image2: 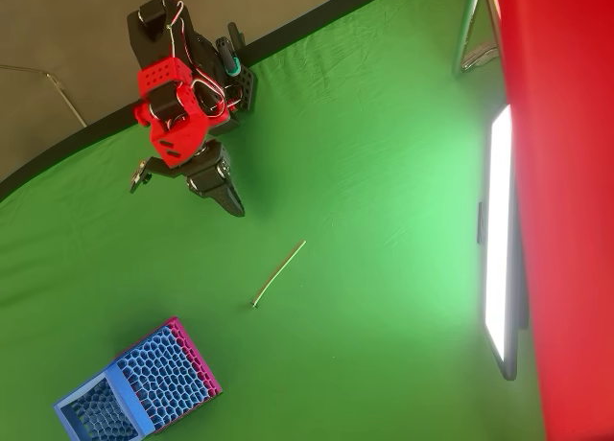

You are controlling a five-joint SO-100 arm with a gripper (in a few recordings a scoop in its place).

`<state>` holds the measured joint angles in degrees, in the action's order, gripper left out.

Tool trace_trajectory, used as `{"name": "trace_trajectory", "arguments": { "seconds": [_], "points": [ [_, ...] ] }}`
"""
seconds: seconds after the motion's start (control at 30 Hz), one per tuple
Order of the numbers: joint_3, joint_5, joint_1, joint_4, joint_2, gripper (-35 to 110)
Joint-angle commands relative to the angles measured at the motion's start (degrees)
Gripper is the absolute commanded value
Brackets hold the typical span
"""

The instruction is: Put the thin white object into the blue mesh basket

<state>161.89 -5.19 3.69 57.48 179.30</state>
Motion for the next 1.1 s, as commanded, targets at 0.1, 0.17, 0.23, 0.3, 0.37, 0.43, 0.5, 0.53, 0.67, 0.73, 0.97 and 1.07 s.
{"name": "trace_trajectory", "arguments": {
  "seconds": [0.1,0.17,0.23,0.3,0.37,0.43,0.5,0.53,0.67,0.73,0.97,1.07],
  "points": [
    [-13.1,0.44,2.64,3.78,-9.14,1],
    [-16.61,0.09,3.78,4.31,-12.48,1],
    [-19.42,-0.53,4.75,4.31,-15.47,1],
    [-22.15,-0.79,5.63,4.31,-18.28,1],
    [-24.79,-0.97,6.33,4.31,-21.36,1],
    [-27.16,-1.49,6.94,4.31,-24.52,1],
    [-29.53,-2.2,7.38,4.31,-28.3,1],
    [-30.85,-2.29,7.65,4.31,-30.41,1],
    [-37.79,-2.81,8.88,4.31,-40.08,1],
    [-42.19,-2.99,9.93,4.48,-45.09,1],
    [-55.72,-5.27,13.1,4.57,-58.27,1],
    [-60.56,-6.06,13.97,5.54,-62.84,1]
  ]
}}
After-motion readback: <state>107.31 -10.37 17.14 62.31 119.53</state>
